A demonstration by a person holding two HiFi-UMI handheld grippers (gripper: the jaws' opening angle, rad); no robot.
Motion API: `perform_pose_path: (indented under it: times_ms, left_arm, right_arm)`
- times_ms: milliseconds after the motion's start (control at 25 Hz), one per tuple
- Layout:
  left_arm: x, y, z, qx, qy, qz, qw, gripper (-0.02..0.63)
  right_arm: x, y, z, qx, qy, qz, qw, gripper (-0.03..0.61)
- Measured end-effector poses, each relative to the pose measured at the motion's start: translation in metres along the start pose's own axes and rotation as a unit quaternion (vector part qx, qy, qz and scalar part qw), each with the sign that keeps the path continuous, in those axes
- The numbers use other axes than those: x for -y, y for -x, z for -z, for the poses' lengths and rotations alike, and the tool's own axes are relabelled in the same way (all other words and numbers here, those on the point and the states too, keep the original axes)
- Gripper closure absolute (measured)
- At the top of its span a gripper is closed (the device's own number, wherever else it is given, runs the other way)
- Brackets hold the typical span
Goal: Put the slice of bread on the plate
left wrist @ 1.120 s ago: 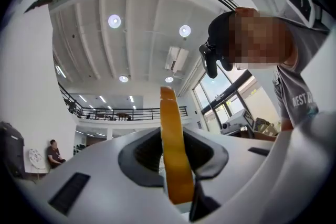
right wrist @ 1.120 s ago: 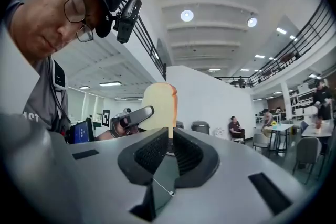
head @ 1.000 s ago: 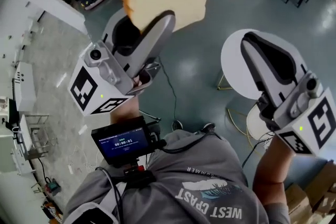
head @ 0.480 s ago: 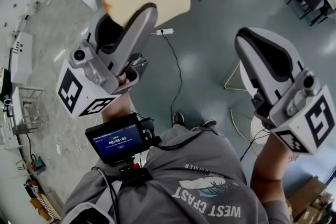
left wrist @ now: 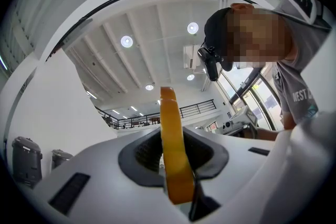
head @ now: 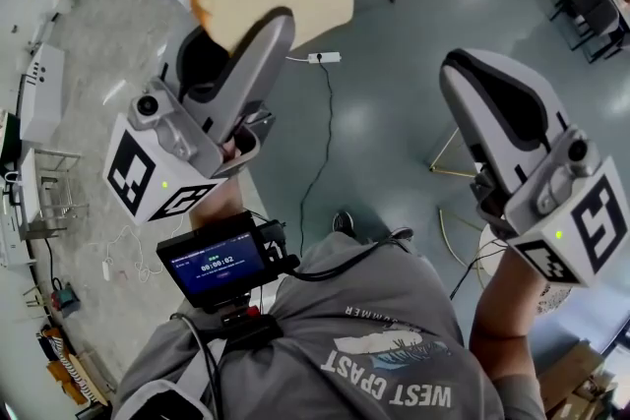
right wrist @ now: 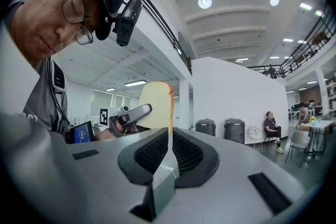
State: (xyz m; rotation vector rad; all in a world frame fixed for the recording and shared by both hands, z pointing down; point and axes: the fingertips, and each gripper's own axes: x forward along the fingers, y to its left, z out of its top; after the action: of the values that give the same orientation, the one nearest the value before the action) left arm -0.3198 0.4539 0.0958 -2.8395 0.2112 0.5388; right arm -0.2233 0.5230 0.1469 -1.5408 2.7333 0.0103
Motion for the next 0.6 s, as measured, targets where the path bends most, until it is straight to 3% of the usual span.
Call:
perform_pose_path:
  times_ms: [600]
  left_arm:
    - [-0.037,0.036,-0.005,-0.018,-0.009,-0.024,0.9995,0.517]
  right_arm:
    - [-0.011,-0.049,-0.005,0.007,0.003,-0.014,1.000,0.568]
